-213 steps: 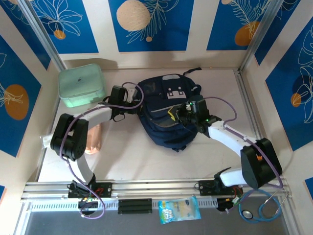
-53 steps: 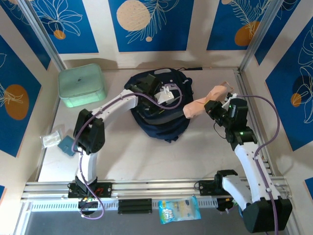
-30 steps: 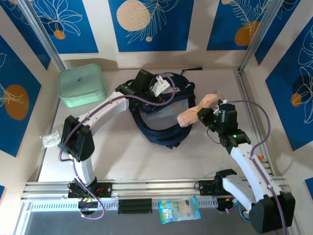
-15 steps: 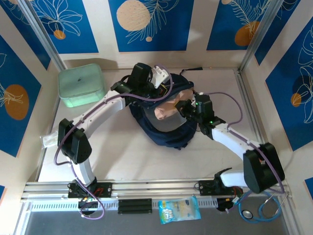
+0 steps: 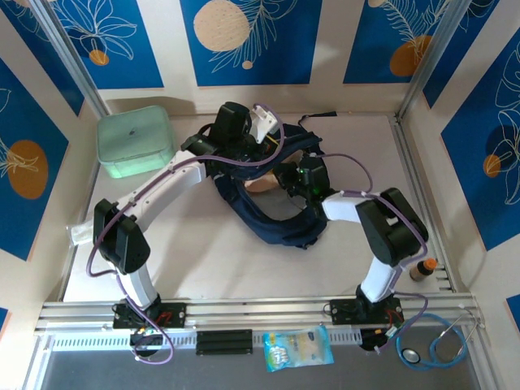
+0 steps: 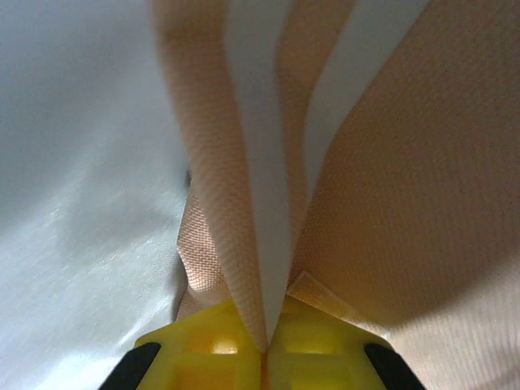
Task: Pack the student bag
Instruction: Place the pencil pouch in the student bag.
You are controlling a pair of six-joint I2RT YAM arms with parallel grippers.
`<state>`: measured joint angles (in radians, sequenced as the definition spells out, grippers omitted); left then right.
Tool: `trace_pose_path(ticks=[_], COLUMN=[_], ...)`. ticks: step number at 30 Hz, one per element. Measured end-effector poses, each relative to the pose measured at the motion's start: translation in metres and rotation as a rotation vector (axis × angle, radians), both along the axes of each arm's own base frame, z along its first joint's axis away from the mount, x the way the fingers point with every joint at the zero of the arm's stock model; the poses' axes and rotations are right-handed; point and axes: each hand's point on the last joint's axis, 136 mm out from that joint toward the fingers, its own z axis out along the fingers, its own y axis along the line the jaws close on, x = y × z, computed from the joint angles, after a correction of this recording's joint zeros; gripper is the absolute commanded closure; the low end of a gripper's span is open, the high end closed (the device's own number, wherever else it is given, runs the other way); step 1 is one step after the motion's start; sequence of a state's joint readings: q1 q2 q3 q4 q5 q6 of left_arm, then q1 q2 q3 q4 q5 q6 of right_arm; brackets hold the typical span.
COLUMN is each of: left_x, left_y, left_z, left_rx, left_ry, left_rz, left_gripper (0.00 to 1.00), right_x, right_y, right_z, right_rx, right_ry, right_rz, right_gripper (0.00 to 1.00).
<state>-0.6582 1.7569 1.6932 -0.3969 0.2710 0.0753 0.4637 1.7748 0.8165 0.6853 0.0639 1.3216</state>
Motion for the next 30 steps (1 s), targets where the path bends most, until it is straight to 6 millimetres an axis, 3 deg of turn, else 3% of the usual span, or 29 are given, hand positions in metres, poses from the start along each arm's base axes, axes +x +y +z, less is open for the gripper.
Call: trace_pose_path(ticks=[7, 13, 16, 25, 30], left_x=[-0.001, -0.002, -0.002, -0.003, -0.004], left_y=[0.000, 0.003, 0.002, 0.001, 0.002], left_z=[-0.001, -0.001, -0.001, -0.004, -0.003], left_rx=[-0.006, -0.009, -0.012, -0.016, -0.019], left_ry=[0.013, 0.015, 0.012, 0.018, 0.013], left_rz=[0.006, 0.009, 0.010, 0.005, 0.004], left_gripper=[1.00, 1.00, 1.00, 1.00, 1.00], right_x=[0.024, 0.025, 0.017, -0.015, -0.031], right_y=[0.010, 0.016, 0.010, -0.020, -0.021], right_z=[-0.006, -0.002, 0.002, 0.029, 0.012], right_rx=[0.025, 0.039, 0.050, 0.066, 0.029], right_ry=[-0.032, -0.065, -0.062, -0.036, 0.043], right_rz=[-0.016, -0.012, -0.010, -0.009, 0.001], right_gripper=[0.89, 0.62, 0.56, 0.58, 0.63])
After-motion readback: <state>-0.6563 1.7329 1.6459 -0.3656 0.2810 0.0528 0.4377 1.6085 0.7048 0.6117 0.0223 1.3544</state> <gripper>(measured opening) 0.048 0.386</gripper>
